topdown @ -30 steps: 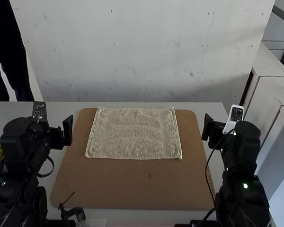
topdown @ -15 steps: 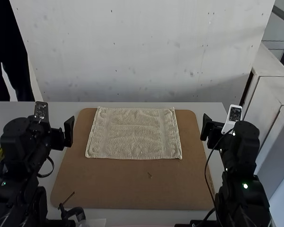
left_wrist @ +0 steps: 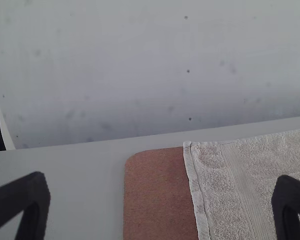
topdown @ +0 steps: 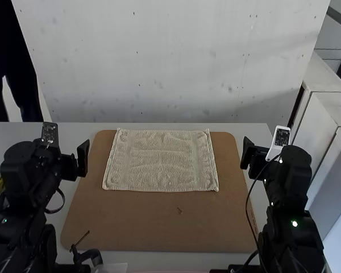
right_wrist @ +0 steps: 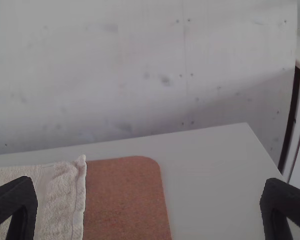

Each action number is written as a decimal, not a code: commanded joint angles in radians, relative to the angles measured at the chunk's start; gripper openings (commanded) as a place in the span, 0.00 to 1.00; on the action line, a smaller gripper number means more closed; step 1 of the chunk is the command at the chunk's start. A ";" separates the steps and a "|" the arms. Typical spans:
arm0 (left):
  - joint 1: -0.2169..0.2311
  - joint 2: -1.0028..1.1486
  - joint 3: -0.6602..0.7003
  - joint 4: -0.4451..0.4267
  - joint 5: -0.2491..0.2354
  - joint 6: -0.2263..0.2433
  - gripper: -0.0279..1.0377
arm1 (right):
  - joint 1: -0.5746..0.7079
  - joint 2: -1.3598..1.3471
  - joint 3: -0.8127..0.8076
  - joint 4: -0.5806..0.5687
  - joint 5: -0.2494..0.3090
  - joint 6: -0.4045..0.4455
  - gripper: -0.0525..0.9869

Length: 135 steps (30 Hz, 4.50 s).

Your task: Fold the towel.

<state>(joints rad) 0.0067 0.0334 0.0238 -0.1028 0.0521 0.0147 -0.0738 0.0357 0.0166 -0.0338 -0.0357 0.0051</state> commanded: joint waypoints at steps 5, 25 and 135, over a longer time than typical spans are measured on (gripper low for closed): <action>-0.007 -0.033 -0.028 0.038 0.009 0.013 0.96 | 0.012 -0.034 -0.020 -0.040 -0.018 -0.007 0.99; -0.011 0.513 0.410 0.252 -0.037 -0.012 0.88 | 0.005 0.517 0.453 0.219 -0.006 0.073 0.98; 0.122 1.694 0.749 0.545 0.216 -0.134 0.91 | 0.172 2.098 1.155 0.229 -0.426 0.271 0.07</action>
<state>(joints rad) 0.1501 1.6493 0.6765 0.4591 0.2142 -0.0986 0.0933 2.2234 1.2037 0.1898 -0.4458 0.2699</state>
